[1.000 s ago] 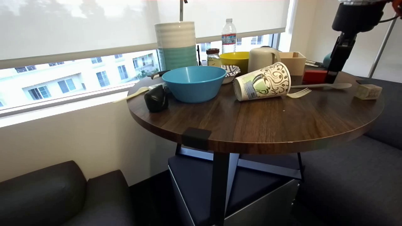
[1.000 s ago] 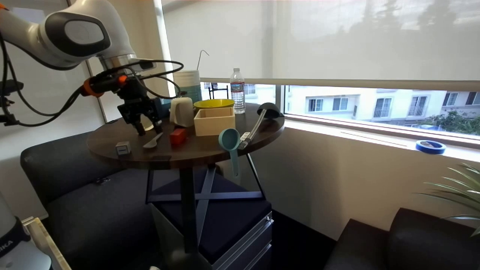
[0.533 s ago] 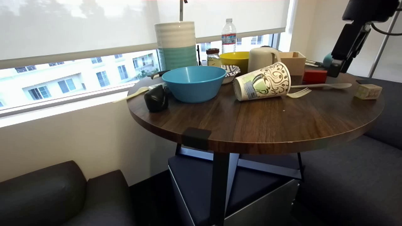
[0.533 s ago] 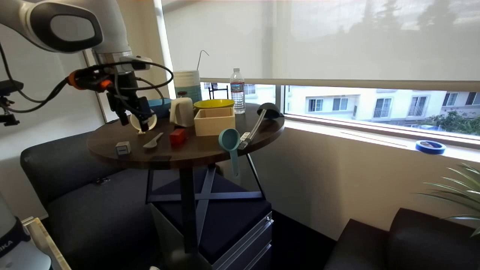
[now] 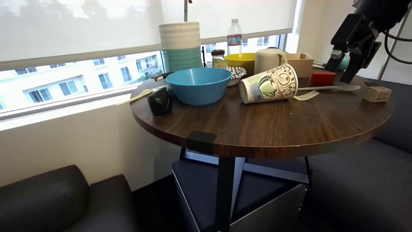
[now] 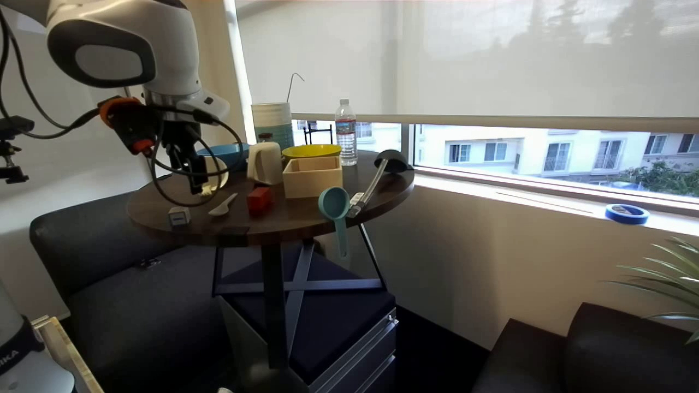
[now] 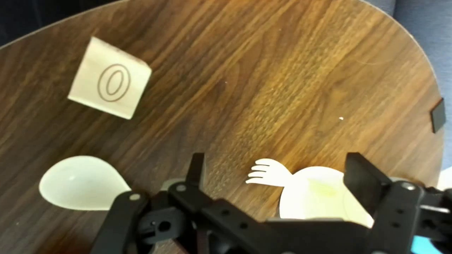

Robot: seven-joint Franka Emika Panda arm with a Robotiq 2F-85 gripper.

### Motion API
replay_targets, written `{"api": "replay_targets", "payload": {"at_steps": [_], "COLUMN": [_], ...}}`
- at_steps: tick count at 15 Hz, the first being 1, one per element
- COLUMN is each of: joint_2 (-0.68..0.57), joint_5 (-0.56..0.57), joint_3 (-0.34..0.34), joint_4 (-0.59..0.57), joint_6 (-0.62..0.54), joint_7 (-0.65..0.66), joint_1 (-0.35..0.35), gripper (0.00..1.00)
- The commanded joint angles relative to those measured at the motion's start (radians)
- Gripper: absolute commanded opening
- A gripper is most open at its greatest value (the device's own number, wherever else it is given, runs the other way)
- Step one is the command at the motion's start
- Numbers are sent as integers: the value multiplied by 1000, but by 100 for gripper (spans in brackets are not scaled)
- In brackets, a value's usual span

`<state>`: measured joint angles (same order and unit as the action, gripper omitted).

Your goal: Remove the spoon and folk from the cup and put them on the table

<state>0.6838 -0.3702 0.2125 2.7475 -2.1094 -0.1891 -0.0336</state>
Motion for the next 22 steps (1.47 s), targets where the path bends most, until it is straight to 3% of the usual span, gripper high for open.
{"api": "replay_targets", "payload": {"at_steps": [1,3,4,12,19,20,22], "joint_2": [-40,-64,-41,-106,-173,-177,-186], "joint_5": [-173,-274,-201,-340,-400,-405,-411], "joint_3": [37,45,15,37,5,4,0], "joint_4": [-1,-1,-2,-3,-3,-3,-3], "joint_6": [-14,-46,-4,-23,-86,-91,-99], "joint_7": [9,8,-9,-16,-24,-24,-24], "joint_1": [-19,-17,17,19,42,43,46], "gripper": [100,100,100,100,100,98,76]}}
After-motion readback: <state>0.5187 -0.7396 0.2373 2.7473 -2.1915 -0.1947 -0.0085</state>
